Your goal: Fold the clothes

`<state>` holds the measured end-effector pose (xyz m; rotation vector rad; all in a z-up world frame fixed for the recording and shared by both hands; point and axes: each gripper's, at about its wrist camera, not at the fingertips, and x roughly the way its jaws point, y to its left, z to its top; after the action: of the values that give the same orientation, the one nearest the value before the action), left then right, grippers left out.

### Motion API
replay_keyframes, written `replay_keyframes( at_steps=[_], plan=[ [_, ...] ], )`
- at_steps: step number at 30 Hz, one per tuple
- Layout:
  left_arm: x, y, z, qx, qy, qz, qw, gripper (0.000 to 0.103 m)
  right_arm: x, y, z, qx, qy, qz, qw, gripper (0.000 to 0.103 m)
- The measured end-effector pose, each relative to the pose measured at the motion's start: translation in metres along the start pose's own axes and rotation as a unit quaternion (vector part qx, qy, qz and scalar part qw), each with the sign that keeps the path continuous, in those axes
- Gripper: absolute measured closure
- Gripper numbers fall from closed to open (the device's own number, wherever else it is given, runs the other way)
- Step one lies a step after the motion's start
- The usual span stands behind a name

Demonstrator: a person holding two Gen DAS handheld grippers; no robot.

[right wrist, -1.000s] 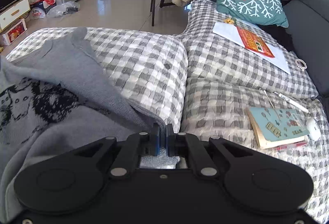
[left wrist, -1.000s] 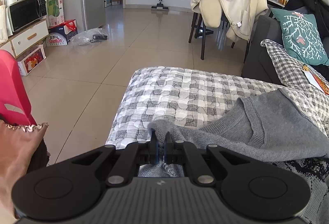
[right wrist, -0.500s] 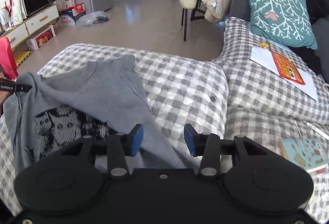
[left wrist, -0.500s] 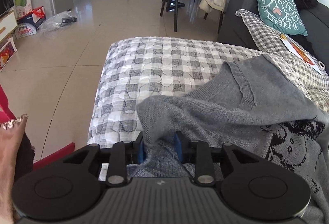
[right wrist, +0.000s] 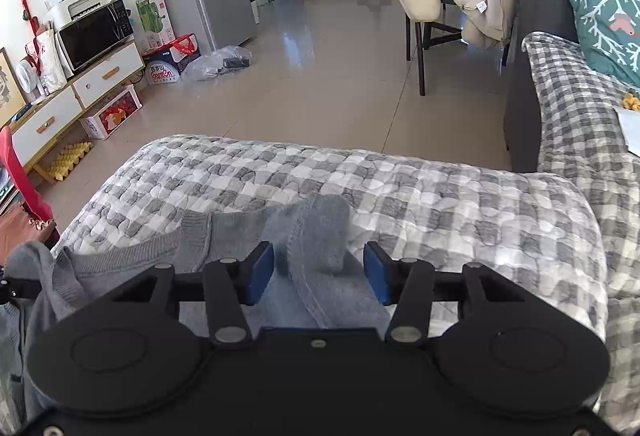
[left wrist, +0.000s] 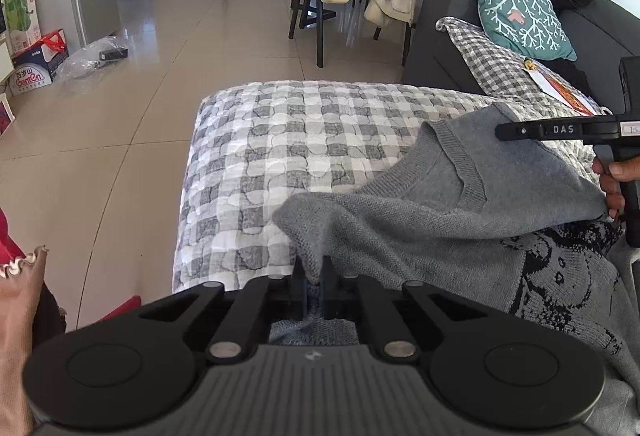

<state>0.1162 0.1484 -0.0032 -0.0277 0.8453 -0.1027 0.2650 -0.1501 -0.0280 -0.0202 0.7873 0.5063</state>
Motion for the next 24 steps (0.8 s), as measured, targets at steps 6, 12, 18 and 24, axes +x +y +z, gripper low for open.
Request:
replay_keyframes(
  at_steps=[6, 12, 18, 24],
  plan=[
    [0.003, -0.012, 0.019, 0.009, -0.023, 0.029, 0.9993, 0.1, -0.03, 0.003, 0.001, -0.044, -0.061, -0.077, 0.994, 0.093],
    [0.027, -0.031, 0.051, 0.046, -0.03, 0.05, 0.9973, 0.1, -0.063, -0.007, 0.007, -0.101, -0.112, -0.209, 0.966, 0.093],
    [0.073, -0.043, 0.108, 0.052, -0.01, 0.065, 0.9965, 0.1, -0.056, -0.033, 0.012, -0.086, -0.085, -0.238, 0.964, 0.093],
    [0.111, -0.051, 0.141, 0.033, -0.01, 0.093, 0.9951, 0.099, -0.029, -0.052, 0.011, -0.063, -0.058, -0.238, 0.968, 0.092]
  ],
)
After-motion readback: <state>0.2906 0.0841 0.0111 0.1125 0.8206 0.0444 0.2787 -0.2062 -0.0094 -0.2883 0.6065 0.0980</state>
